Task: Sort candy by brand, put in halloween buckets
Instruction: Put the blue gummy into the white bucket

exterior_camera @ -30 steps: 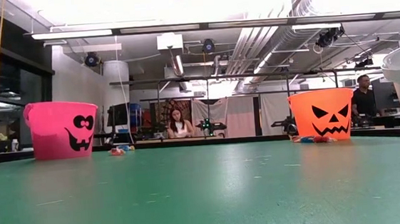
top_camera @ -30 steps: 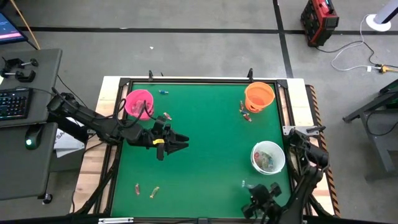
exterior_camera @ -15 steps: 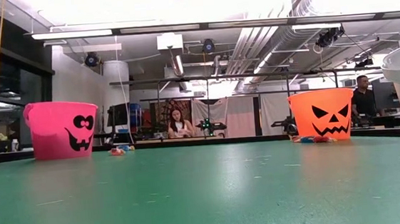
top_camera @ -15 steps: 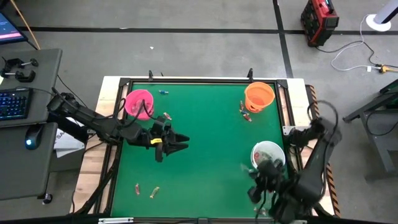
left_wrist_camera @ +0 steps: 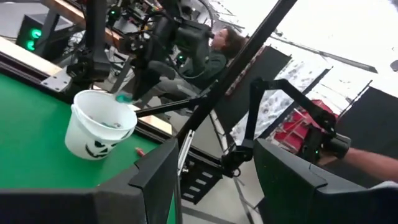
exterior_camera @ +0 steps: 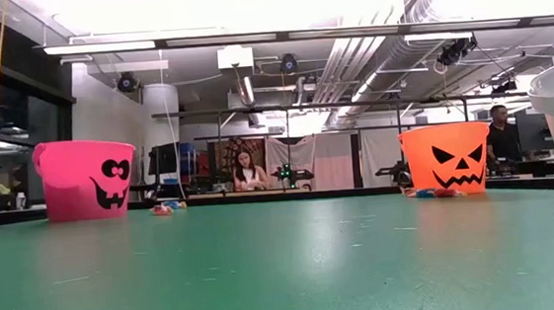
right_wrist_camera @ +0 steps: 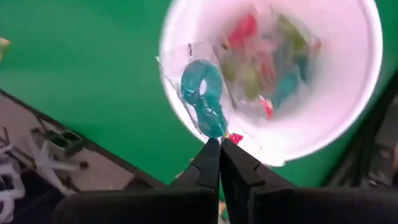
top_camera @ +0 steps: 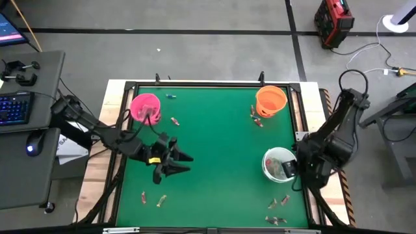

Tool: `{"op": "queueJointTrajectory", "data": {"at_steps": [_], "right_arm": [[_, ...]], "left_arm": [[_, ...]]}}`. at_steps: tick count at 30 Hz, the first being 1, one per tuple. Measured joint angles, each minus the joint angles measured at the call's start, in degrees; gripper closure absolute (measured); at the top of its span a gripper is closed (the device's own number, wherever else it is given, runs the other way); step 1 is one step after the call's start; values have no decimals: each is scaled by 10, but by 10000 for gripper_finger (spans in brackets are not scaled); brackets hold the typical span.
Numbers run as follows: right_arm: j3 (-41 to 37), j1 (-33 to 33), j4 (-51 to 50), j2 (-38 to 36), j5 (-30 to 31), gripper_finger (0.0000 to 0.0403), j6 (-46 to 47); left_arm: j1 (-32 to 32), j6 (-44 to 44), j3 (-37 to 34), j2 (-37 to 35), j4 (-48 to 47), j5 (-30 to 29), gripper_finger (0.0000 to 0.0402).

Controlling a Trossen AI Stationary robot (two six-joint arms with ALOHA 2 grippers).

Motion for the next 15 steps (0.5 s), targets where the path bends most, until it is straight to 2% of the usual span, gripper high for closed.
{"op": "queueJointTrajectory", "data": {"at_steps": [4, 8, 15], "right_arm": [[-48, -11, 46, -16, -43, 402, -5], [-59, -23, 58, -17, -19, 387, -3], [-45, -53, 62, -16, -9, 291, -29]], "left_arm": [[-19, 2, -1, 0, -3, -6, 204], [-32, 0, -1, 0, -5, -2, 204], [-34, 0, -1, -26, -30, 44, 204]]}}
